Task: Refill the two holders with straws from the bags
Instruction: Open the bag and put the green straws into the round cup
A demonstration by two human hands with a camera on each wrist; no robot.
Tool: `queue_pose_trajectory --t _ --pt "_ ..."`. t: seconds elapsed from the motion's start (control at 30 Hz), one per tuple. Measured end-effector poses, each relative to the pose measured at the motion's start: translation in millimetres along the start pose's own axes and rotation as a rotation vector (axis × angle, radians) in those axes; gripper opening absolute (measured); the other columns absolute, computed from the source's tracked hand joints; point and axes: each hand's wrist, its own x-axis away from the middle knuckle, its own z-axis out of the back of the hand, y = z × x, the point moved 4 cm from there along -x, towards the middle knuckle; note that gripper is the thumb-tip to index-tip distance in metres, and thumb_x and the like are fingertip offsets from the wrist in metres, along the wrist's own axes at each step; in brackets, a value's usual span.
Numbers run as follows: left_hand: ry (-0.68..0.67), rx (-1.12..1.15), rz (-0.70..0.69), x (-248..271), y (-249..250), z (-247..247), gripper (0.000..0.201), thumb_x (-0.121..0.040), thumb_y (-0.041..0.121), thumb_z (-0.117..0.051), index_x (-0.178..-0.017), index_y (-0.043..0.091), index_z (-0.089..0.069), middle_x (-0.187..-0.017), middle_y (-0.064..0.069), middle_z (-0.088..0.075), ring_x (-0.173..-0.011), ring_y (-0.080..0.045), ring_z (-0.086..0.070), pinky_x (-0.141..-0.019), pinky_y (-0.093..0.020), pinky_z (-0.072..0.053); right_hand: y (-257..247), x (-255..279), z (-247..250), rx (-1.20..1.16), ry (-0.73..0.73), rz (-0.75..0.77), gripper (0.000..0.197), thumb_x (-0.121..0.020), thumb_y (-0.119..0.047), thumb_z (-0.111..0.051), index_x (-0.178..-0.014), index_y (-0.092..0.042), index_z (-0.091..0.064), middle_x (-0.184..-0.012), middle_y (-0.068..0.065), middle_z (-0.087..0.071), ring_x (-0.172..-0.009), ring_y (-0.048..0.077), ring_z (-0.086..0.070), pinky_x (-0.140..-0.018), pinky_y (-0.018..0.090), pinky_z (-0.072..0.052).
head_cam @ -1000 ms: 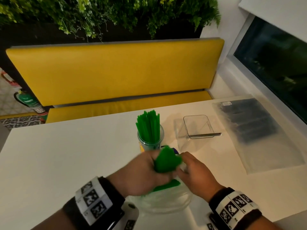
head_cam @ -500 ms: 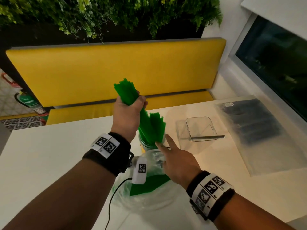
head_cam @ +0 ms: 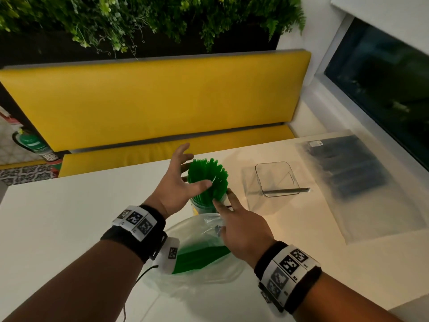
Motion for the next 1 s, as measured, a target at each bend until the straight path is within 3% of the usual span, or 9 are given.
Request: queue_pose_trajectory --t 0.1,0.23,0.3,0.37,0.47,0.7,0.83,0.9,1.0 --pt "0.013 -0.053 -0.138 1.6 23.0 1.8 0.094 -0.070 0.059 -0.069 -0.149 0.047 -0.018 -0.151 0.007 -0.035 -0.139 -0.010 -0.036 -0.109 -0.035 -0.036 -0.7 -0.3 0.0 -0.002 0.000 0.000 0.070 -0.091 -0.029 -0.049 -0.150 -0.040 -0.013 -0.163 -0.004 0.009 -0.105 0.026 -0.063 -0.080 0.038 -0.054" --pt "-0.038 -0.929 -0.387 -0.9 41.2 -35.3 0.090 -0.078 0.073 -0.055 -0.153 0.036 -0.020 -0.162 0.001 -0.022 -0.150 -0.021 -0.016 -0.120 -0.045 -0.015 -2.3 -1.2 -1.2 -0.013 0.023 -0.010 0.068 -0.089 -0.027 -0.050 -0.147 -0.042 -0.018 -0.163 -0.003 -0.003 -0.093 0.028 -0.066 -0.075 0.040 -0.054" --pt "-0.112 -1.202 -0.387 -7.8 31.9 -51.4 0.068 -0.086 0.065 -0.052 -0.145 0.034 -0.038 -0.157 0.000 -0.036 -0.145 -0.027 -0.029 -0.118 -0.051 -0.020 -2.9 -0.9 -1.6 -0.019 0.039 -0.005 0.063 -0.088 -0.028 -0.050 -0.144 -0.041 -0.025 -0.162 -0.004 -0.006 -0.087 0.028 -0.066 -0.074 0.040 -0.055" --pt "-0.041 -1.144 -0.434 -17.4 33.8 -50.3 0.042 -0.089 0.043 -0.060 -0.127 0.025 -0.059 -0.135 -0.002 -0.058 -0.123 -0.030 -0.053 -0.103 -0.047 -0.041 -1.2 -0.8 -3.1 -0.014 0.036 0.004 0.068 -0.088 -0.031 -0.050 -0.147 -0.042 -0.019 -0.163 -0.005 0.000 -0.092 0.027 -0.066 -0.075 0.041 -0.056" --pt "0.101 -1.051 -0.436 -29.5 41.1 -39.6 0.031 -0.090 0.026 -0.061 -0.121 0.022 -0.062 -0.118 -0.002 -0.063 -0.102 -0.030 -0.058 -0.079 -0.041 -0.052 1.5 0.2 -3.6 -0.030 0.019 -0.009 0.069 -0.090 -0.034 -0.049 -0.150 -0.040 -0.016 -0.164 -0.006 0.006 -0.098 0.025 -0.065 -0.077 0.040 -0.056" --pt "0.002 -1.074 -0.284 -45.5 37.7 -34.5 0.029 -0.097 0.048 -0.050 -0.107 0.023 -0.059 -0.110 0.000 -0.058 -0.098 -0.023 -0.057 -0.069 -0.035 -0.050 -0.1 2.3 0.7 -0.068 0.037 0.005 0.068 -0.091 -0.032 -0.050 -0.150 -0.040 -0.017 -0.164 -0.006 0.006 -0.101 0.022 -0.065 -0.078 0.037 -0.056" --pt "-0.106 -1.037 -0.145 -43.1 36.1 -29.9 0.044 -0.091 0.063 -0.050 -0.118 0.028 -0.052 -0.122 0.001 -0.052 -0.112 -0.023 -0.053 -0.081 -0.040 -0.051 1.1 3.6 2.7 -0.090 0.026 0.009 0.070 -0.091 -0.032 -0.050 -0.150 -0.043 -0.013 -0.164 -0.005 0.005 -0.104 0.022 -0.064 -0.079 0.037 -0.056" --pt "0.010 -0.907 -0.248 -31.7 56.9 -22.5 0.052 -0.088 0.065 -0.052 -0.123 0.026 -0.054 -0.128 0.000 -0.051 -0.115 -0.023 -0.052 -0.087 -0.042 -0.051 3.5 7.0 3.3 -0.115 0.020 0.010 0.074 -0.090 -0.032 -0.049 -0.149 -0.046 -0.006 -0.164 -0.004 0.006 -0.102 0.021 -0.065 -0.075 0.035 -0.054" --pt "0.210 -0.699 -0.600 19.4 97.3 -16.3 0.035 -0.090 0.046 -0.055 -0.101 0.014 -0.063 -0.100 0.001 -0.058 -0.089 -0.017 -0.055 -0.073 -0.029 -0.045 11.0 13.7 1.6 -0.163 0.054 0.016 0.077 -0.088 -0.034 -0.050 -0.148 -0.048 -0.003 -0.163 -0.005 -0.004 -0.113 0.021 -0.060 -0.079 0.037 -0.054"
